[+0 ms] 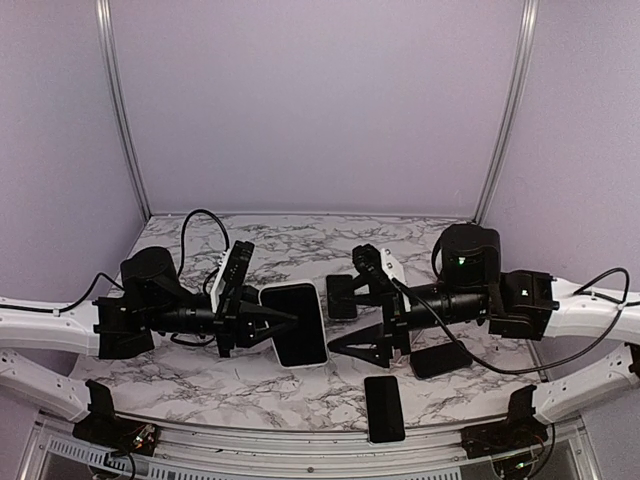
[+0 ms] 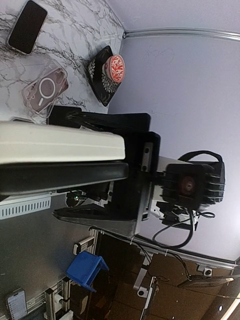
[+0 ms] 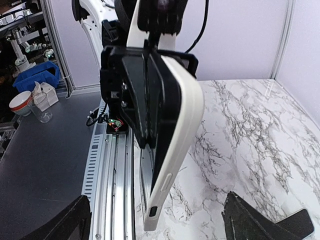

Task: Put the phone into the phone case
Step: Pass from the left arm to the right

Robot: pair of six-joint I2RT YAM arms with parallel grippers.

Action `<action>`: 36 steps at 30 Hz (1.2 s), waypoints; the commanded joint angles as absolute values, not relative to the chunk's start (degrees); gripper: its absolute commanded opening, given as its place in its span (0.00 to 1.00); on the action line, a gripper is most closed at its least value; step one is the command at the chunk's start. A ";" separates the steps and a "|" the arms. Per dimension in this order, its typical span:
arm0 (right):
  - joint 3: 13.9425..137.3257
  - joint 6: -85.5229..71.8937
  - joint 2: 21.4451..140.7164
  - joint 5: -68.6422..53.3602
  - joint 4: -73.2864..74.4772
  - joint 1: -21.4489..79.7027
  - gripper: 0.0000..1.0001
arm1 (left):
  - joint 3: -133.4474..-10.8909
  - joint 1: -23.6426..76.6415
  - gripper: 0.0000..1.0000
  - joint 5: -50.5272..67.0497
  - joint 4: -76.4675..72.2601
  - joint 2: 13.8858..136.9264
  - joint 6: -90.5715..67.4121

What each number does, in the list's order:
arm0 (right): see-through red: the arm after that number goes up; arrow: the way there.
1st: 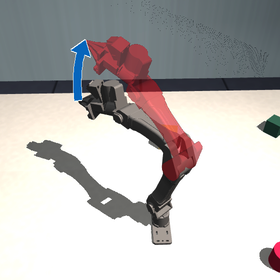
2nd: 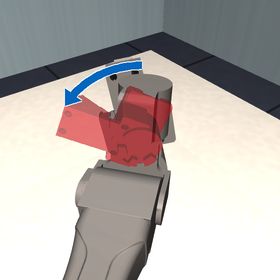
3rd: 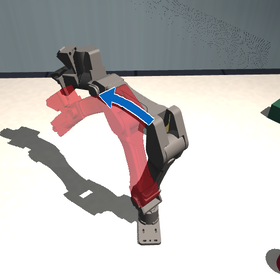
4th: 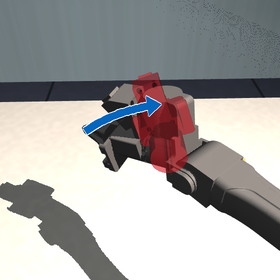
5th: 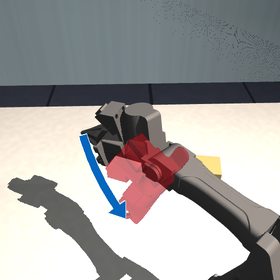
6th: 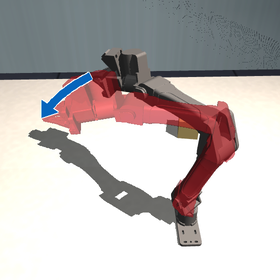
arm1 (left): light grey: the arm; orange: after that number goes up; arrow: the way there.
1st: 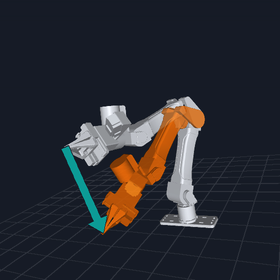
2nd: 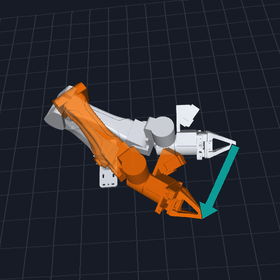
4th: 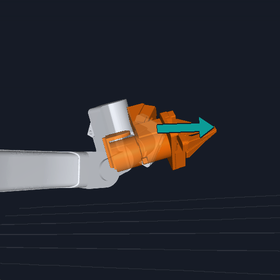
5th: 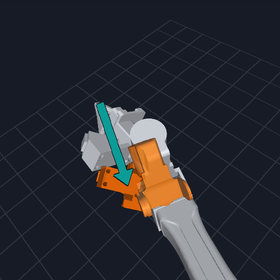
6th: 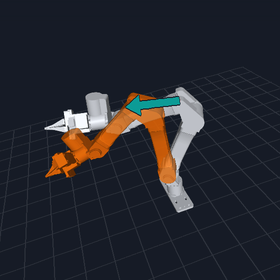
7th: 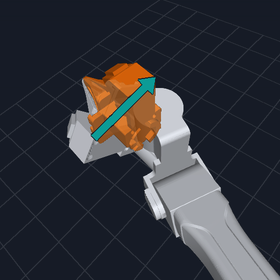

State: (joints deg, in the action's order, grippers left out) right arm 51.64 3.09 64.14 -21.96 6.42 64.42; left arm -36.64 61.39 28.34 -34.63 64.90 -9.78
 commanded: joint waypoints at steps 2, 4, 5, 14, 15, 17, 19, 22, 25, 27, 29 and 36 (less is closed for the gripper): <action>55.51 2.85 64.11 -22.49 -0.87 63.98 0.86 | -38.32 62.25 0.00 27.04 -35.64 63.51 -6.41; 57.26 2.40 65.92 -22.57 -1.79 63.98 0.80 | -38.39 62.38 0.00 26.77 -35.54 63.86 -5.80; 58.30 2.38 66.84 -22.78 -1.39 63.98 0.76 | -38.53 62.48 0.00 26.99 -35.44 64.01 -5.69; 61.66 0.79 72.22 -25.90 -1.65 63.99 0.41 | -38.68 63.36 0.00 27.64 -34.64 64.50 -4.53; 61.82 0.86 72.51 -26.24 -1.34 63.98 0.36 | -38.64 63.41 0.00 27.65 -34.59 64.37 -4.45; 61.81 0.88 72.77 -26.49 -0.70 63.90 0.26 | -38.42 63.46 0.00 27.61 -34.46 64.05 -4.17; 61.70 0.88 72.65 -26.68 -0.53 63.83 0.17 | -38.47 63.54 0.00 27.51 -34.28 64.01 -4.03; 61.53 0.88 72.20 -26.72 -0.51 63.73 0.08 | -38.56 63.63 0.00 27.60 -34.06 64.15 -3.89; 61.29 1.03 71.67 -26.55 -1.12 63.74 0.00 | -38.75 63.72 0.00 27.57 -34.00 64.28 -4.03; 61.26 1.20 71.35 -26.58 -1.73 63.68 0.00 | -38.76 63.72 0.07 27.32 -33.93 64.27 -4.36; 61.26 1.51 70.92 -26.95 -2.42 63.72 0.00 | -38.72 63.79 0.18 27.00 -33.93 64.32 -4.67; 59.25 1.54 67.24 -26.56 -9.16 63.65 0.00 | -38.42 63.97 0.44 24.78 -33.99 64.69 -5.53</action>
State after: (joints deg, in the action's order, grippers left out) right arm 58.87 1.15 71.59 -27.00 -0.19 64.01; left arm -36.77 63.53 26.26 -32.01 64.97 -4.95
